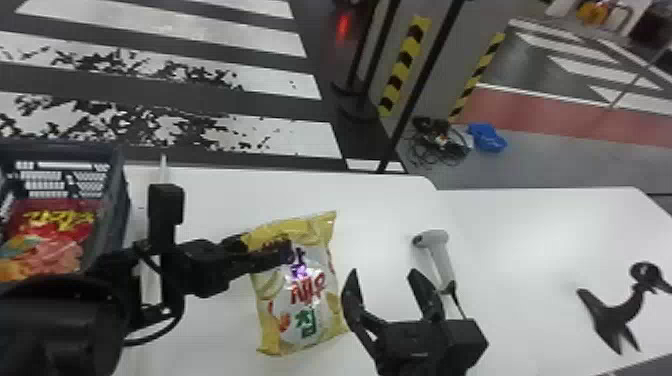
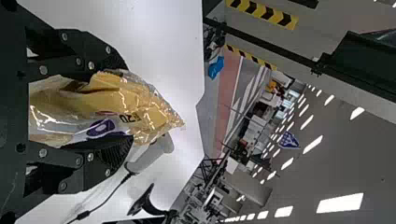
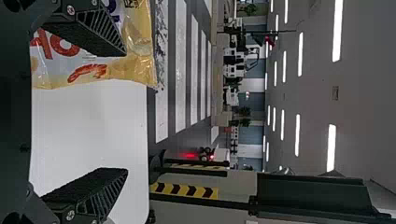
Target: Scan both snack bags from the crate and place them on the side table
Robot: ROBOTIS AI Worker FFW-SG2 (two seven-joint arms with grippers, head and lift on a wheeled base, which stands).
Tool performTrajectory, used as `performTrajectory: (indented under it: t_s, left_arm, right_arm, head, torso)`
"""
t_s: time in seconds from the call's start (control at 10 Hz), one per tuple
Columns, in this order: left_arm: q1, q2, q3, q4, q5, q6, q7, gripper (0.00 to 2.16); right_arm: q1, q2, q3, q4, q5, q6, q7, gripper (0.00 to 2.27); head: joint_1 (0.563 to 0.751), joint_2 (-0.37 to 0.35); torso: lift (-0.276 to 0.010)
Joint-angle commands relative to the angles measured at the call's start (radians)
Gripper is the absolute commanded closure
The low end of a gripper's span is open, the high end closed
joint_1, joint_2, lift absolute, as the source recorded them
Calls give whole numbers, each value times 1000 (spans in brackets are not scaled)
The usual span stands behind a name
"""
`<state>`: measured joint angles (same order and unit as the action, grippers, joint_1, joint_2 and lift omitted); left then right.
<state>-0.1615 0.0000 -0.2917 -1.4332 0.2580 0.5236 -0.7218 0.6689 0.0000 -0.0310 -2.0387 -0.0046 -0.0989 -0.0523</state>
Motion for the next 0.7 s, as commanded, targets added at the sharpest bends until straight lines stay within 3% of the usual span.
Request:
performTrajectory:
  t_s: [0.0,0.2,0.3,0.6]
  left_arm:
    - [-13,-3,-6,-7,-16,-12,-4,19]
    - [-73,-3,-35,8,-46,-24,-8,2]
    - [-99,-3,-52,53,-46,-30,-11,-2]
    - [-124,-3,-90,125,-60,-33,-42,-2]
  right_arm:
    - [3,1,0,0,0,-3,0,113]
    - [5,1,2,-2,0,-6,0,113]
    - [8,1,3,-2,-2,-9,0,113]
    - [8,1,3,-2,-2,-9,0,113]
  head:
    - [695,-350]
    - [695,-350]
    - [695,-350]
    - [695,-350]
  torso:
    - [-95]
    - [-95]
    - [-95]
    - [-95]
